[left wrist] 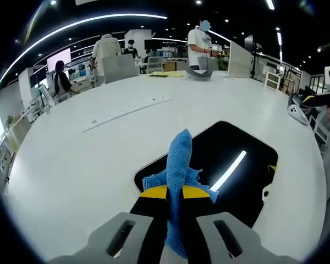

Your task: Wipe the mirror surface with the cleaning cloth until all visible marks leave the cleaned area.

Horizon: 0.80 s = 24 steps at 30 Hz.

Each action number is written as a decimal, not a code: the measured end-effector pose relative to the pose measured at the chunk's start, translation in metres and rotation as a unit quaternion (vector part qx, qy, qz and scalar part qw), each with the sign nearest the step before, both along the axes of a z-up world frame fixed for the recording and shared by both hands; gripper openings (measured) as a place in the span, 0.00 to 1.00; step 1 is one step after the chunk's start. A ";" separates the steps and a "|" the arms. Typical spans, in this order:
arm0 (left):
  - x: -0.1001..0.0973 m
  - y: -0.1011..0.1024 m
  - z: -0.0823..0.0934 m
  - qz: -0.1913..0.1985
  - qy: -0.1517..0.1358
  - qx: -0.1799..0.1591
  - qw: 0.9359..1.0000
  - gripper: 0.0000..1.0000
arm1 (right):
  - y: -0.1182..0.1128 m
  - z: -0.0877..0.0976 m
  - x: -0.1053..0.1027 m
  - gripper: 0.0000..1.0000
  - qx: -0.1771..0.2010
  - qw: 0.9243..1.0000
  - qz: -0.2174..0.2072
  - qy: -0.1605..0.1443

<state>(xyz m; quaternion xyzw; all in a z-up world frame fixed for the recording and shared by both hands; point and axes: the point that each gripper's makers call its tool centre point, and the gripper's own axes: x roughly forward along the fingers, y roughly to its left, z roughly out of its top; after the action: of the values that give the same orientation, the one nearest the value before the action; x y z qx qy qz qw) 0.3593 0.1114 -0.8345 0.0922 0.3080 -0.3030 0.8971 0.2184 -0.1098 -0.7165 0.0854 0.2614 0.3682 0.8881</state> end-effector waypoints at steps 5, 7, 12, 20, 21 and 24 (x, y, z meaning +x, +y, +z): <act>-0.005 0.002 0.000 0.000 0.000 -0.003 1.000 0.04 | 0.003 0.004 0.003 0.96 0.000 1.000 0.004 -0.004; -0.007 0.003 -0.001 0.003 0.000 -0.004 1.000 0.04 | 0.004 0.004 0.002 0.96 -0.001 1.000 0.006 -0.004; -0.013 0.006 -0.003 0.004 0.000 -0.006 1.000 0.04 | 0.006 0.004 0.002 0.96 -0.003 1.000 0.010 -0.004; -0.029 0.009 -0.004 0.007 0.002 -0.009 1.000 0.04 | 0.008 0.004 0.001 0.96 -0.004 1.000 0.014 -0.005; -0.031 0.009 -0.005 0.007 0.002 -0.009 1.000 0.04 | 0.008 0.004 0.001 0.96 -0.004 1.000 0.014 -0.005; -0.034 0.009 -0.005 0.007 0.002 -0.010 1.000 0.04 | 0.009 0.005 0.001 0.96 -0.004 1.000 0.015 -0.007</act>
<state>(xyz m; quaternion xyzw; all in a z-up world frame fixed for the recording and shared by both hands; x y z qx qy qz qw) 0.3249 0.1203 -0.8395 0.0802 0.3076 -0.2997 0.8995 0.2192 -0.1007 -0.7113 0.0759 0.2581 0.3811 0.8845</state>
